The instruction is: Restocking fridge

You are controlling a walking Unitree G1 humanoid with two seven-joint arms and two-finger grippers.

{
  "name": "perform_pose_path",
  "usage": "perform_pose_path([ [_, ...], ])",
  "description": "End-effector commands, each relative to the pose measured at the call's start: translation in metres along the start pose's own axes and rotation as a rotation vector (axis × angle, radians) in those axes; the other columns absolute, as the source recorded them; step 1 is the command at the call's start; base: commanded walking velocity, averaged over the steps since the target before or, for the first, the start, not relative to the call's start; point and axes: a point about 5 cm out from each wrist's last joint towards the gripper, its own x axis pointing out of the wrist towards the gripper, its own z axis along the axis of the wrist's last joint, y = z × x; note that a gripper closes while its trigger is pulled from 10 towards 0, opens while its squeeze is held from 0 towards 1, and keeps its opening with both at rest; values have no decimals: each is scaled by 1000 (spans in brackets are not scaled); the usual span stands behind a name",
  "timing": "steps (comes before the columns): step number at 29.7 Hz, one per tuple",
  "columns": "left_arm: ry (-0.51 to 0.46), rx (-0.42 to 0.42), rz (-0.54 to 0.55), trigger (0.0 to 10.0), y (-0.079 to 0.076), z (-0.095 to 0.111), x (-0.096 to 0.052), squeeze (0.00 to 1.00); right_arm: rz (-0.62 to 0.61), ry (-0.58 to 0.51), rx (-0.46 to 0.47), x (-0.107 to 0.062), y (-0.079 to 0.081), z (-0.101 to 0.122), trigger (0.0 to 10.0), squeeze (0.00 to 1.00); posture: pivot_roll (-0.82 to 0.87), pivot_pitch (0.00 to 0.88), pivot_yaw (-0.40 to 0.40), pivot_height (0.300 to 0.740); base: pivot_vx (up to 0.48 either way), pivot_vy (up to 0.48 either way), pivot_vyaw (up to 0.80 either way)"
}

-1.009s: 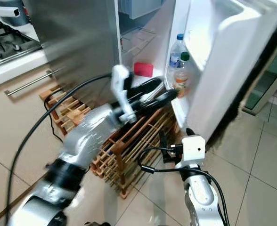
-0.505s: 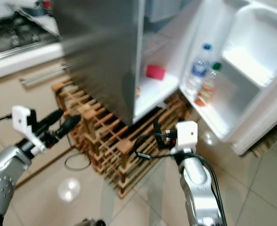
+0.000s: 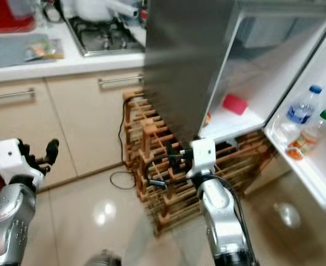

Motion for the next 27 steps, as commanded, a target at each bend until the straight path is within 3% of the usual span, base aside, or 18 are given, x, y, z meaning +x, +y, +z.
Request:
perform_pose_path([
  [1, 29, 22, -26, 10000, -11, -3, 4, 0, -2, 5, 7, -1, -2, -1, 10000, 286, -52, 0, -46, 740, 0, 0, 600],
  [4, -26, 111, -85, 10000, -28, 4, 7, 0, -3, 11, 7, 0, -4, -3, 10000, 286, -61, 0, -48, 740, 0, 0, 600],
  [11, -95, 138, -160, 10000, -52, 19, 13, 0, 34, 6, 13, 3, 1, -5, 10000, 306, -66, 0, -45, 740, 0, 0, 550],
  [16, -85, 110, -171, 10000, -57, 18, 14, 0, 50, 7, 14, 5, 4, -5, 10000, 314, -68, 0, -39, 740, 0, 0, 495],
  [21, -90, 105, -162, 10000, -64, 21, 19, 0, 2, 25, 62, 11, 1, -8, 10000, 282, -66, 0, -36, 740, 442, 0, 375],
  [27, -106, 120, -169, 10000, -66, 27, 26, 0, 15, 10, 15, 15, 1, -4, 10000, 302, -67, 0, -32, 740, 480, 0, 239],
])
